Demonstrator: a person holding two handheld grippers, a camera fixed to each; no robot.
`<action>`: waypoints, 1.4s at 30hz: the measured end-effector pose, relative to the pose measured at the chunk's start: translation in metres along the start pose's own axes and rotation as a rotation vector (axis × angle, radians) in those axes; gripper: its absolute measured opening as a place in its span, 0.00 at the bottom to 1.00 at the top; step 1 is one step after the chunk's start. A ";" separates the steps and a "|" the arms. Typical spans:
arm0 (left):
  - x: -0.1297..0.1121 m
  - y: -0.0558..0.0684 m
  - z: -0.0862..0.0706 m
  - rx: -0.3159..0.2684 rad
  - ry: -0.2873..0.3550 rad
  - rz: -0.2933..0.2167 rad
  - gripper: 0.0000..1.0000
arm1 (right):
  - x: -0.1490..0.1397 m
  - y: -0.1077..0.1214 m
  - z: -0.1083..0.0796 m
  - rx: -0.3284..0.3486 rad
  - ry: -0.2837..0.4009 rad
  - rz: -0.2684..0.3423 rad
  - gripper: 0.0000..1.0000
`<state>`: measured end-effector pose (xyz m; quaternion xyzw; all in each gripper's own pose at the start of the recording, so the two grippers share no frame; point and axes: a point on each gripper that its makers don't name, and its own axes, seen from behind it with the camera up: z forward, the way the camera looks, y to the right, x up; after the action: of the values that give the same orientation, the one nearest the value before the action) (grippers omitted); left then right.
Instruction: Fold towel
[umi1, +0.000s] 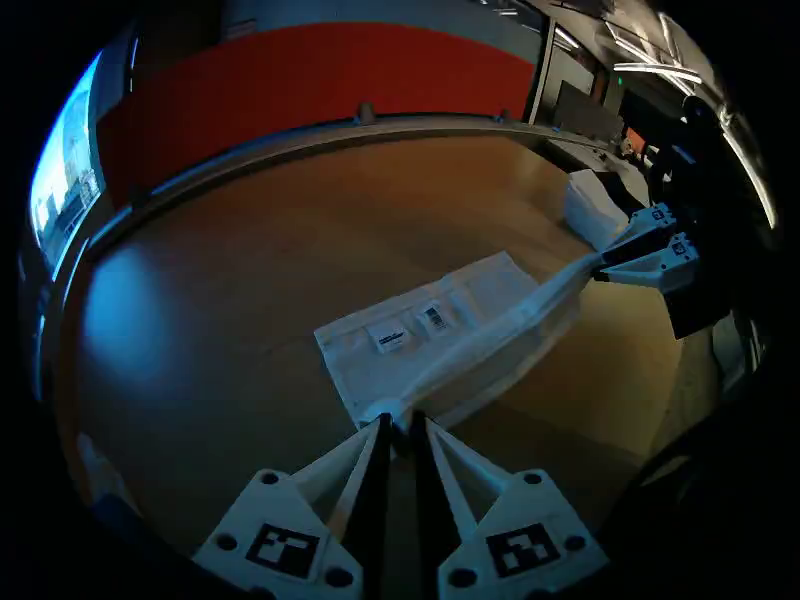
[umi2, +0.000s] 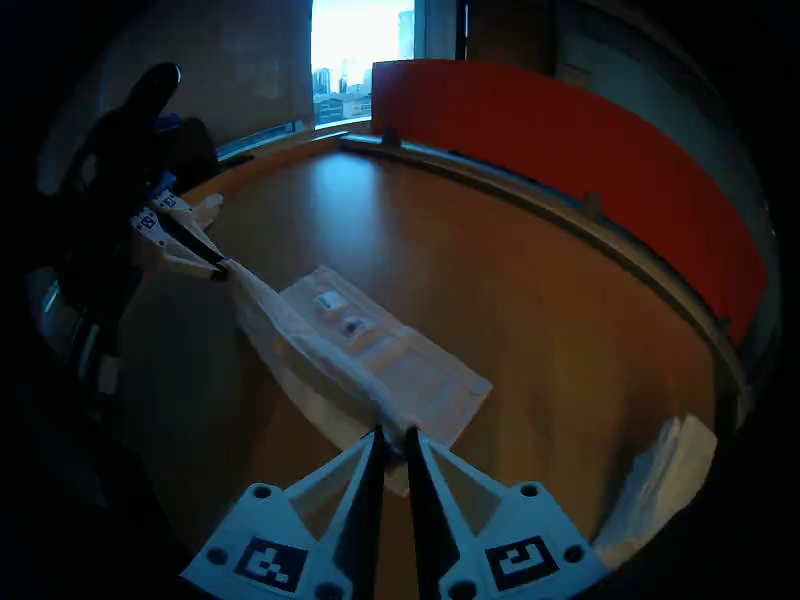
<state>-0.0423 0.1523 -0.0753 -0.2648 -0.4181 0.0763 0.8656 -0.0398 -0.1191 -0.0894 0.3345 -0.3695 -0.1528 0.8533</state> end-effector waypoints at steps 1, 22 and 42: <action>0.000 -0.001 0.002 0.000 -0.001 -0.001 0.15 | 0.000 0.001 0.002 -0.001 -0.002 -0.001 0.15; -0.007 -0.015 0.043 -0.002 -0.052 0.001 0.15 | -0.019 0.017 0.038 0.003 -0.068 0.021 0.15; -0.008 -0.035 0.078 0.045 -0.058 0.018 0.28 | -0.032 0.035 0.064 -0.051 -0.101 0.052 0.24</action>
<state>-0.1097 0.1511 -0.0227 -0.2468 -0.4389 0.1010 0.8581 -0.1081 -0.1067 -0.0497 0.2947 -0.4164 -0.1568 0.8457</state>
